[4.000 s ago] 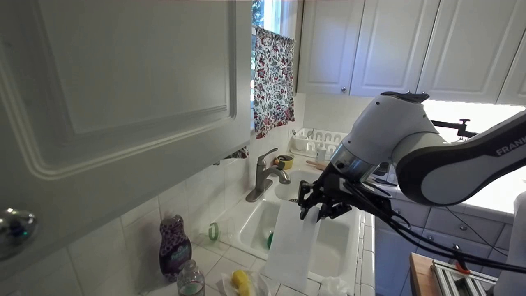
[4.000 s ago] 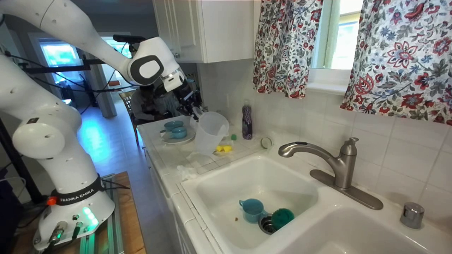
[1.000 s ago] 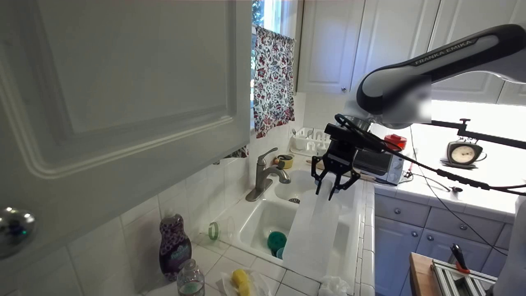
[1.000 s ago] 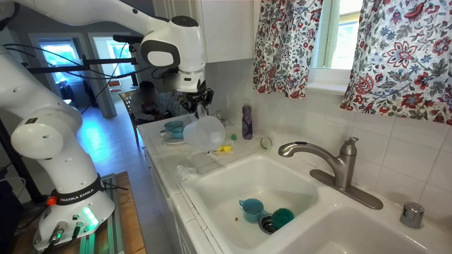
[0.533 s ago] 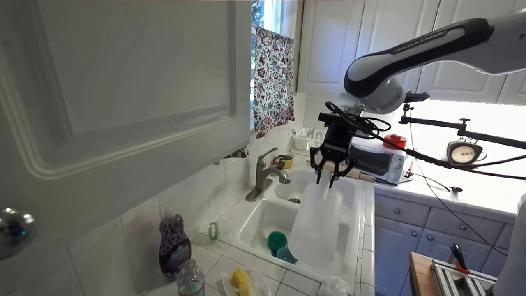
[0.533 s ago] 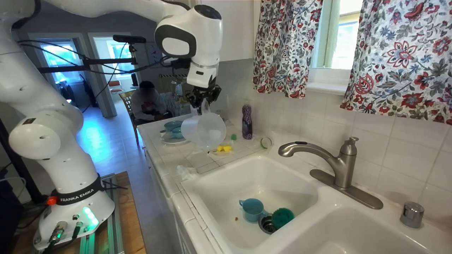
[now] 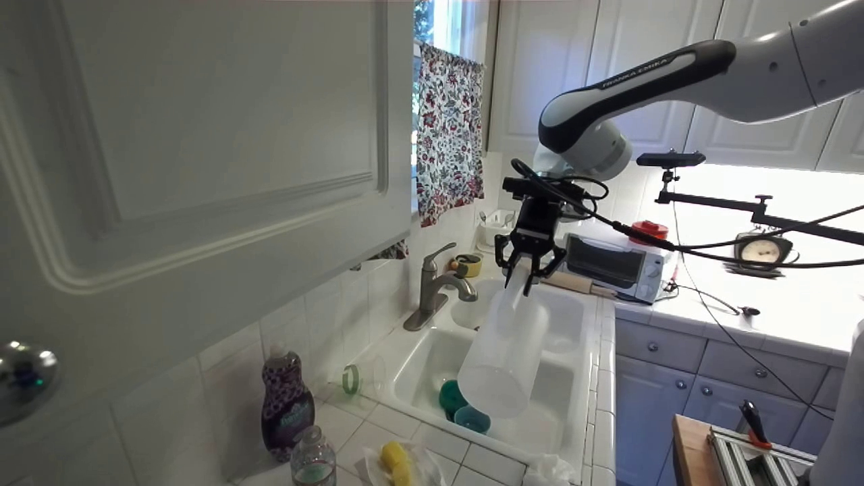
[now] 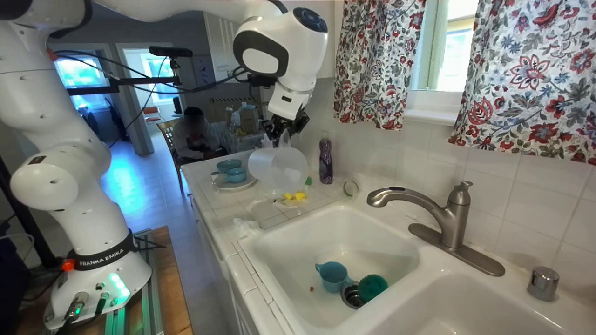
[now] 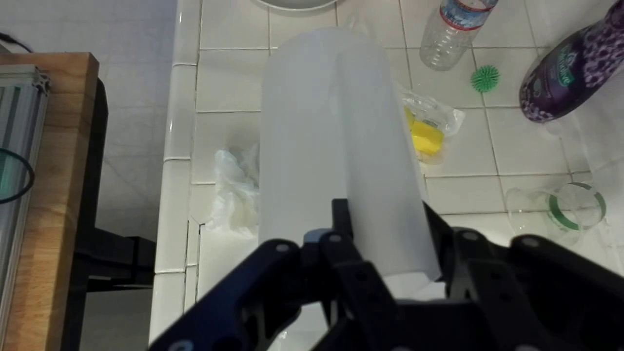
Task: Pour the water in the jug into the sink
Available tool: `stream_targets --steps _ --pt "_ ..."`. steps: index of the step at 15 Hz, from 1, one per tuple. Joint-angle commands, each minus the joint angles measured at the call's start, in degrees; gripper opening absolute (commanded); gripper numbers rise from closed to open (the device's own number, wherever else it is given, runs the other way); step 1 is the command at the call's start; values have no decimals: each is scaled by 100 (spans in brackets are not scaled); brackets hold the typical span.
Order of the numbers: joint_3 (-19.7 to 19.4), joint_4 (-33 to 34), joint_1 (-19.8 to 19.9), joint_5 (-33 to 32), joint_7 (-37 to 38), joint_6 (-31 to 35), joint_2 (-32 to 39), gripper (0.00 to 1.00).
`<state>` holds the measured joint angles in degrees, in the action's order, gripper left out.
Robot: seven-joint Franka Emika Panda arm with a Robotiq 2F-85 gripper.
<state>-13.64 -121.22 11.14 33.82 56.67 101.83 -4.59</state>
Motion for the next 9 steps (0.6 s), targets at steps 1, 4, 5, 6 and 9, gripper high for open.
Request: stream_targets --steps 1,4,5,6,9 --pt "-101 725 166 450 -6 -681 541 9" --pt "-119 962 243 561 41 -840 775 9" --pt "-116 1035 259 575 49 -885 838 9" --pt "-116 1095 272 584 48 -941 897 9" --pt "-118 1266 310 639 1 -1155 1039 9"
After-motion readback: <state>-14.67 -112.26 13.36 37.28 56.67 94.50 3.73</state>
